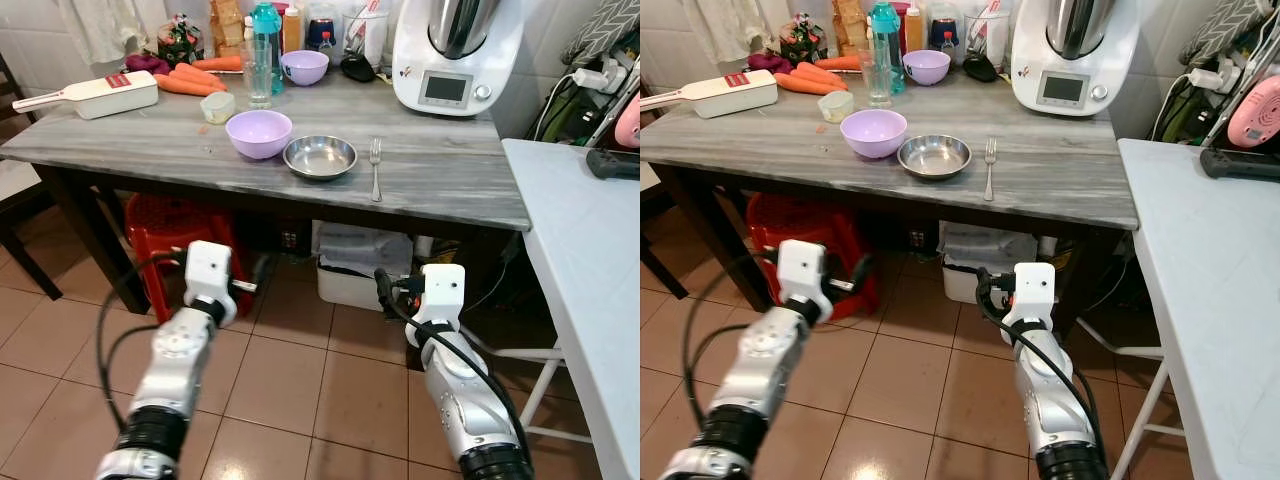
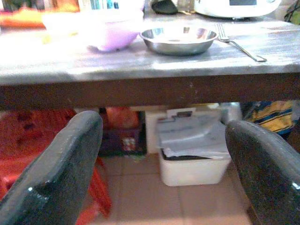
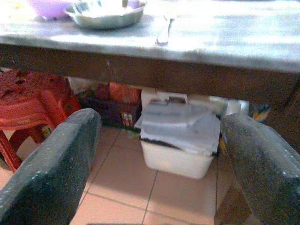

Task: Setting the table

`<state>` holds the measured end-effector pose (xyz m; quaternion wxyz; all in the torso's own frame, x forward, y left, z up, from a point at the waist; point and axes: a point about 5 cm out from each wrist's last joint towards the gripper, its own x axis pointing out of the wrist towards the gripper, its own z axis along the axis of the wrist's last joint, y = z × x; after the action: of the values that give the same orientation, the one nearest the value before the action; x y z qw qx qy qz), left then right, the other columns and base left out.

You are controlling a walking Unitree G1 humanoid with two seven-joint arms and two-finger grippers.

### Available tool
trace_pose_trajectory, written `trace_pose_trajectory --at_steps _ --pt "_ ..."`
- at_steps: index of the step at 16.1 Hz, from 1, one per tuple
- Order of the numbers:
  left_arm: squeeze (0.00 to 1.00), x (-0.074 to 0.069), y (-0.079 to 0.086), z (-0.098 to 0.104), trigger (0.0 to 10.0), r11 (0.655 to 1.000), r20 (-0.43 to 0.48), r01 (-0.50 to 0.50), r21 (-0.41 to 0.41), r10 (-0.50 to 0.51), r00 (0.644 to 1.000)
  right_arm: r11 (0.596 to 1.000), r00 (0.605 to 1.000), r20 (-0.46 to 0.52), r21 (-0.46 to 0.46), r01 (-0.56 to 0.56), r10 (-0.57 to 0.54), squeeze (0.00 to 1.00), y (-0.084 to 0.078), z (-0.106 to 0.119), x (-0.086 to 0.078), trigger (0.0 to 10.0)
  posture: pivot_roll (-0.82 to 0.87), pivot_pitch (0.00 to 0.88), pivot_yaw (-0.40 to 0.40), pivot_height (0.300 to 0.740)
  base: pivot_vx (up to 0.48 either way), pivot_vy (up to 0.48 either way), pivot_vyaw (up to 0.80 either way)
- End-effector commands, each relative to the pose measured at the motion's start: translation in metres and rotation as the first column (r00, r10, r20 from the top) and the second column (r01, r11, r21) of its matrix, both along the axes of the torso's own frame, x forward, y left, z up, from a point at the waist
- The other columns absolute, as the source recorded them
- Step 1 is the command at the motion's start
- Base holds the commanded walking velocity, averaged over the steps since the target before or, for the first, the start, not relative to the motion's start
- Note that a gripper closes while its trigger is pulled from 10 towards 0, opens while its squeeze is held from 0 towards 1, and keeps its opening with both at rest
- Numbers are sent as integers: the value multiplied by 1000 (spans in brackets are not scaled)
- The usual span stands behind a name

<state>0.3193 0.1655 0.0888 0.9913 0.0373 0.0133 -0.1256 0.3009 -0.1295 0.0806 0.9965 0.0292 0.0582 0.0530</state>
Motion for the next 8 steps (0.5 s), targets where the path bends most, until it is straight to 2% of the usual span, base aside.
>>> trace_pose_trajectory --at_steps 1,4,6,7,8 --pt "0 -6 5 -2 10000 999 11 6 35 -7 1000 1000 997 74 -24 3 -1 0 -5 14 1 10000 32 0 -36 740 0 0 0" --pt "0 -26 9 -10 10000 999 14 -30 23 30 999 998 991 127 -50 46 -39 0 -19 22 -14 10000 27 0 -23 740 0 0 0" --pt "0 -46 17 -23 10000 996 15 -64 55 63 998 992 987 154 -108 59 -42 0 -26 24 -29 10000 28 0 -16 740 0 0 0" --pt "0 -60 23 -33 10000 993 -26 -114 26 114 993 991 986 153 -108 80 -63 0 -31 25 -41 10000 24 0 -7 740 0 0 0" --pt "0 -65 24 -35 10000 993 -28 -118 30 118 993 990 986 148 -113 88 -71 0 -34 23 -46 10000 28 0 -7 740 0 0 0"
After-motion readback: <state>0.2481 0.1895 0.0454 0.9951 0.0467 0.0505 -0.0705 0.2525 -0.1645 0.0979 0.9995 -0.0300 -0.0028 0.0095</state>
